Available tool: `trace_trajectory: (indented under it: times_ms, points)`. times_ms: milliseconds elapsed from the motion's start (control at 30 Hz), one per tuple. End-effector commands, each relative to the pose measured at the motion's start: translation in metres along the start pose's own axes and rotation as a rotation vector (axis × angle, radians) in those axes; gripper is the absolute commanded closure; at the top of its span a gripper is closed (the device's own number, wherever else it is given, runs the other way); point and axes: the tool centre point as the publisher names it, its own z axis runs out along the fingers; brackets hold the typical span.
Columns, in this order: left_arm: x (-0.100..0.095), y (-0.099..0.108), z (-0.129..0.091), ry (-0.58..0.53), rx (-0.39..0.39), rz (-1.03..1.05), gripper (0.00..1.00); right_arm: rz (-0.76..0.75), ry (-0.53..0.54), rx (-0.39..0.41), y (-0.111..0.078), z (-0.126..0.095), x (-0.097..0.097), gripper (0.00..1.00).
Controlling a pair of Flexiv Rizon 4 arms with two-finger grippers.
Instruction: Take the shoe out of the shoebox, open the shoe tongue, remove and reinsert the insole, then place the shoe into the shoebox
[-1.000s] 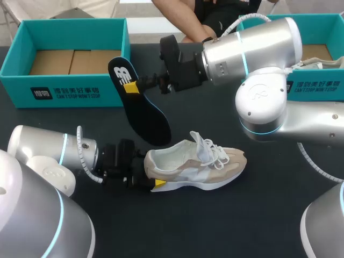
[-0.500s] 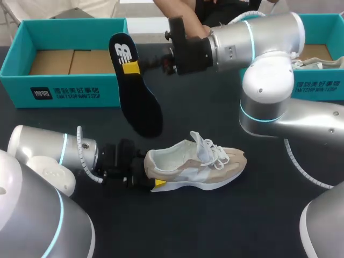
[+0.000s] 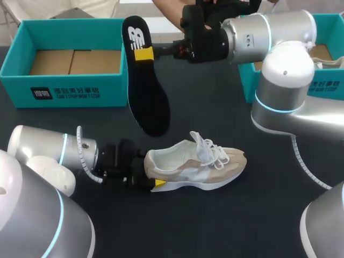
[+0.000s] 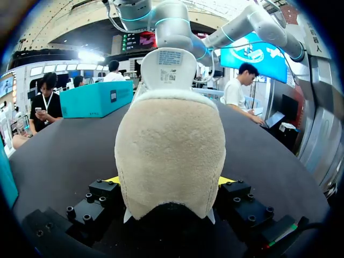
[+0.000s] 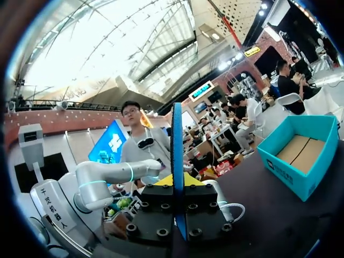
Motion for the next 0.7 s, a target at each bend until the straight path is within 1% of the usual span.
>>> trace_trajectory:
  times_ms: [33,233,333,700]
  points:
    - [0.002,0.006,0.001,-0.002,-0.002,-0.001,1.0,0.019,-0.04,0.004,-0.001,-0.019,0.031,1.0]
    - [0.002,0.006,0.001,-0.002,-0.002,-0.001,1.0,0.075,-0.05,0.031,0.002,-0.022,0.054,1.0]
    - [0.002,0.006,0.001,-0.002,-0.002,-0.001,1.0,0.104,-0.07,0.026,0.002,-0.025,0.063,1.0]
    - [0.002,0.006,0.001,-0.002,-0.002,-0.001,1.0,0.104,-0.07,0.026,0.002,-0.025,0.063,1.0]
